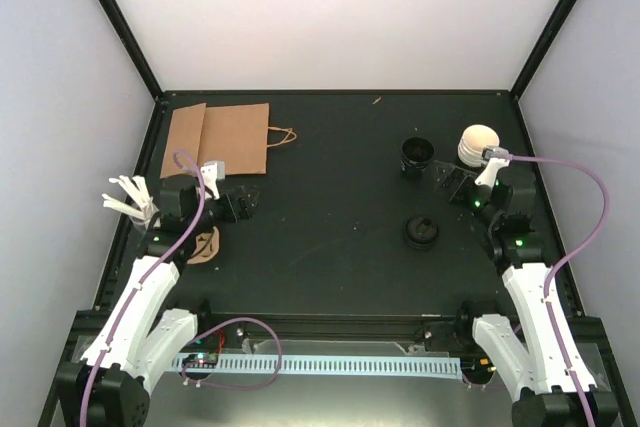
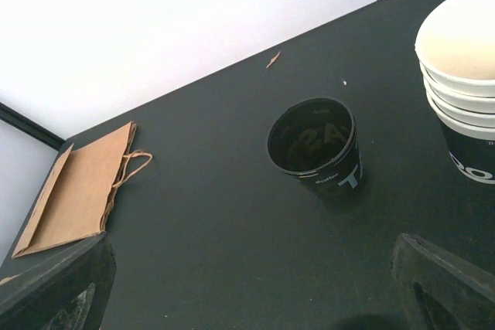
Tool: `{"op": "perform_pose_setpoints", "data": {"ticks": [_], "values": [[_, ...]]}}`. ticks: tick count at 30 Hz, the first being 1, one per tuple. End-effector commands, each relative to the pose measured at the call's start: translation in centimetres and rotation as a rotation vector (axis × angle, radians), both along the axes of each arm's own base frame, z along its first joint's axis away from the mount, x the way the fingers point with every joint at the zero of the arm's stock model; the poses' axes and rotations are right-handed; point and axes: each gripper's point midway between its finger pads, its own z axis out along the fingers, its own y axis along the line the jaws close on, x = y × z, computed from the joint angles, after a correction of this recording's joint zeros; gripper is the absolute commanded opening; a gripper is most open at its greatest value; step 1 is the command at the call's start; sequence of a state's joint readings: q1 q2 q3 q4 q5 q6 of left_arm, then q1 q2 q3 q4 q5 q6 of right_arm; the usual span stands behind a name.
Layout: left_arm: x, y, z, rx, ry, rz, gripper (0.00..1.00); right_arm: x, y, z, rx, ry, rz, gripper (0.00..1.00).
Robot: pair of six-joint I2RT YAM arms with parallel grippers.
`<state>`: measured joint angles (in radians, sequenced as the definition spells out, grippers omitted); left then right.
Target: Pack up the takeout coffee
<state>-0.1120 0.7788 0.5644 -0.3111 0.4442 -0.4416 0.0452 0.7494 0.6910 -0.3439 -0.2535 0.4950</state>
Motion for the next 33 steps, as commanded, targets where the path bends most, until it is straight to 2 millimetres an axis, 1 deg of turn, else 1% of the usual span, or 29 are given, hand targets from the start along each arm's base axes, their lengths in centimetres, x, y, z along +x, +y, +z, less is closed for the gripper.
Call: {"op": "perform_pose_setpoints", "data": {"ticks": [1,6,11,15,18,22,24,27,29,33], "values": [[0.6,0.6,1.7,0.033,-0.034,0.032,0.99,-0.3,0.1,-0.2,-0.016,-0.009,0.009,1.00],[1.6,2.3,1.5,0.046,0.002,0.153,0.99,-0.5,-0.1,-0.7,0.000,0.020,-0.009,1.00],[2.4,3.6,1.8,0.028,-0.004,0.247,0.99,-1.1,-1.1,-2.0,0.052,0.111,-0.098,1.00],[3.3,3.7,2.7,0.040,-0.077,0.241,0.99,-1.9,-1.6,-2.6,0.052,0.166,-0.131,1.00],[4.5,4.0,2.6,0.090,-0.047,0.245,0.99,-2.4,-1.3,-2.5,0.011,0.137,-0.092,1.00],[6.3,4.0,2.2,0.220,0.057,0.244,0.99,-3.4,-0.3,-1.4,0.017,0.069,-0.022,1.00],[7.3,3.7,1.8,0.309,0.096,0.246,0.99,-3.6,-0.3,-1.2,0.024,0.060,-0.020,1.00],[8.7,3.2,1.1,0.449,0.150,0.246,0.99,-3.5,-0.2,-1.5,0.017,0.081,-0.016,1.00],[9.8,3.0,0.1,0.564,0.187,0.253,0.99,-3.4,-0.1,-1.9,0.014,0.106,-0.005,1.00],[11.9,2.7,-1.1,0.736,0.245,0.241,0.99,-3.3,0.2,-2.1,0.012,0.123,0.014,1.00]]}}
